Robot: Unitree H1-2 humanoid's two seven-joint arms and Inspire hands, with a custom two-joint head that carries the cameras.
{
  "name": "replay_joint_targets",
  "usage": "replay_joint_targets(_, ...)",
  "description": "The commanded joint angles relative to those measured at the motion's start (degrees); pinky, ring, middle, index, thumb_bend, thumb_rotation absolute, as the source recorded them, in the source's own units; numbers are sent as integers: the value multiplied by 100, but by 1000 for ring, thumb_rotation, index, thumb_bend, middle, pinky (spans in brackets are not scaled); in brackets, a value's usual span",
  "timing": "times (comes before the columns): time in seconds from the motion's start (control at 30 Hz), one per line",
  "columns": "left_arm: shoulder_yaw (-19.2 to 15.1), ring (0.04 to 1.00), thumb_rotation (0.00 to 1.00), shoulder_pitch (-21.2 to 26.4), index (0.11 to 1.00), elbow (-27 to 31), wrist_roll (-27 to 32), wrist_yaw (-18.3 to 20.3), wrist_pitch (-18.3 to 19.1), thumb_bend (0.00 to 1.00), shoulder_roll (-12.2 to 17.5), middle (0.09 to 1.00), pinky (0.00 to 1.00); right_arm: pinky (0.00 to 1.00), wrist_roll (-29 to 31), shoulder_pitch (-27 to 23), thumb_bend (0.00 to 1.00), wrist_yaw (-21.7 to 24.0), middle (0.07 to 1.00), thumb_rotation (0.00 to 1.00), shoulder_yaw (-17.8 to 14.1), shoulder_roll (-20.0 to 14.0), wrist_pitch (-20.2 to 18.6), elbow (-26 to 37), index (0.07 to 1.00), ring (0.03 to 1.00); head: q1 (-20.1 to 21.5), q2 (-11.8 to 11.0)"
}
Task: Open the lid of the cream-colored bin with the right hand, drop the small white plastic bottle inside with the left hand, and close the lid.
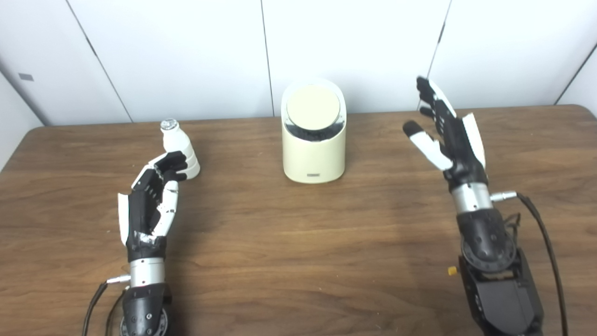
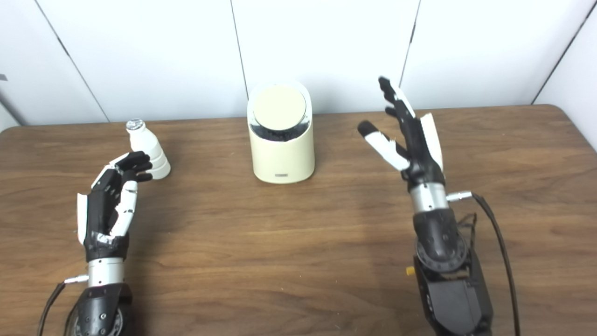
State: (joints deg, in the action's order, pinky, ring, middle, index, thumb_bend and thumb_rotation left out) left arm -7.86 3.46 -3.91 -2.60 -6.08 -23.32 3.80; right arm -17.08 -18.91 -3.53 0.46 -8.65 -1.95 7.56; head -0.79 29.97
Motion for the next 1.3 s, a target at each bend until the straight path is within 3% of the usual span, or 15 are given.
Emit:
replay_joint_targets(0.0, 59, 716, 543, -23, 718, -268, 21, -8, -186, 211, -62, 728, 660, 806, 5, -358, 791, 48, 898, 776, 33, 26, -17, 112, 876, 891, 0, 4)
replay_joint_targets(0.3, 138, 720, 564, -19, 723, -389, -45, -17, -260, 232, -116, 733, 663, 733, -329, -1003, 784, 69, 887, 736, 365, 166, -239, -211, 870, 858, -77, -167)
replay_joint_targets(0.73, 160, 722, 525, 13, 723, -544, -202, -133, -341, 210, -173, 734, 666, 783, -465, -1304, 820, 28, 908, 692, 484, 337, -287, -693, 909, 883, -160, -396)
replay_joint_targets(0.9, 150, 715, 502, 21, 722, -564, -207, -160, -347, 191, -177, 730, 660, 791, -453, -1384, 866, -80, 911, 592, 449, 434, -231, -915, 908, 888, -146, -419)
replay_joint_targets(1.27, 171, 719, 531, 28, 728, -615, -188, -155, -357, 200, -140, 734, 666, 800, -887, -1500, 905, -463, 929, 410, 479, 593, -552, -1150, 917, 903, -130, -447)
